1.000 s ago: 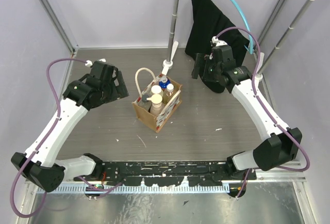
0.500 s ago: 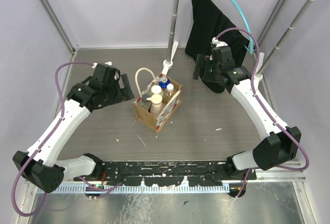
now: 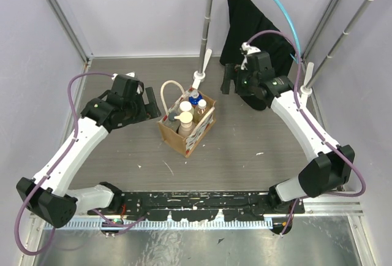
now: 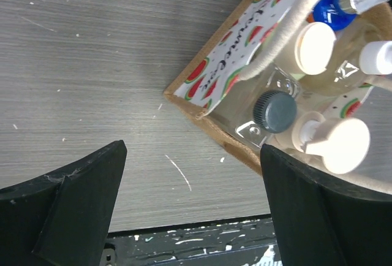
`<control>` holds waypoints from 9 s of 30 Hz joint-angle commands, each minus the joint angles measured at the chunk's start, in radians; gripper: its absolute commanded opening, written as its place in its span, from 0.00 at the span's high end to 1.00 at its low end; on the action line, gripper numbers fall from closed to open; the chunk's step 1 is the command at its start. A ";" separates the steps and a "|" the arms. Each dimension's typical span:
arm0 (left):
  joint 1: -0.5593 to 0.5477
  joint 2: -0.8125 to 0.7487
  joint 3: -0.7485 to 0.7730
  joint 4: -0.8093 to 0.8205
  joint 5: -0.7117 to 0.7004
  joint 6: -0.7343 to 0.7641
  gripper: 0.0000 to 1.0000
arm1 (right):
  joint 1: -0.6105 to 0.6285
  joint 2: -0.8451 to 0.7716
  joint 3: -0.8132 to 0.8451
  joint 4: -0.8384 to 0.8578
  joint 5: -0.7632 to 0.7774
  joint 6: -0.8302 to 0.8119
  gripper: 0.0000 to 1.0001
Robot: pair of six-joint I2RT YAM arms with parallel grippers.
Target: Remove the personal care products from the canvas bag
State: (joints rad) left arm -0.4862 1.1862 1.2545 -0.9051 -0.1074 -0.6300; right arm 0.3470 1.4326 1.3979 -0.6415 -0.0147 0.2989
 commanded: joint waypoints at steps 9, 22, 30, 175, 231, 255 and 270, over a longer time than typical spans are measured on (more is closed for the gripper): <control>0.002 0.007 0.029 -0.063 -0.075 0.006 0.02 | 0.288 0.260 0.346 -0.010 0.104 -0.072 0.00; 0.003 -0.028 -0.039 -0.080 -0.104 -0.016 0.02 | 0.288 0.286 0.203 -0.024 0.041 0.010 0.07; 0.002 -0.018 -0.076 -0.070 -0.088 -0.041 0.02 | 0.312 0.275 0.141 -0.064 0.026 0.049 0.14; 0.002 -0.109 -0.202 -0.097 -0.057 -0.086 0.02 | 0.257 -0.356 -0.503 0.486 0.734 0.019 0.00; -0.015 0.240 0.126 0.162 -0.006 0.068 0.02 | 0.332 0.480 0.319 0.034 0.363 0.166 0.70; -0.017 0.314 0.144 0.125 -0.239 0.041 1.00 | 0.325 0.133 0.412 -0.043 0.500 0.085 0.78; -0.017 0.272 0.113 0.070 -0.309 0.002 0.56 | 0.204 0.126 0.188 0.089 0.505 0.070 0.78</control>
State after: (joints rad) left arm -0.5121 1.5139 1.3540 -0.8303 -0.3759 -0.6262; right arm 0.5774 1.5539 1.6596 -0.6952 0.4862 0.3717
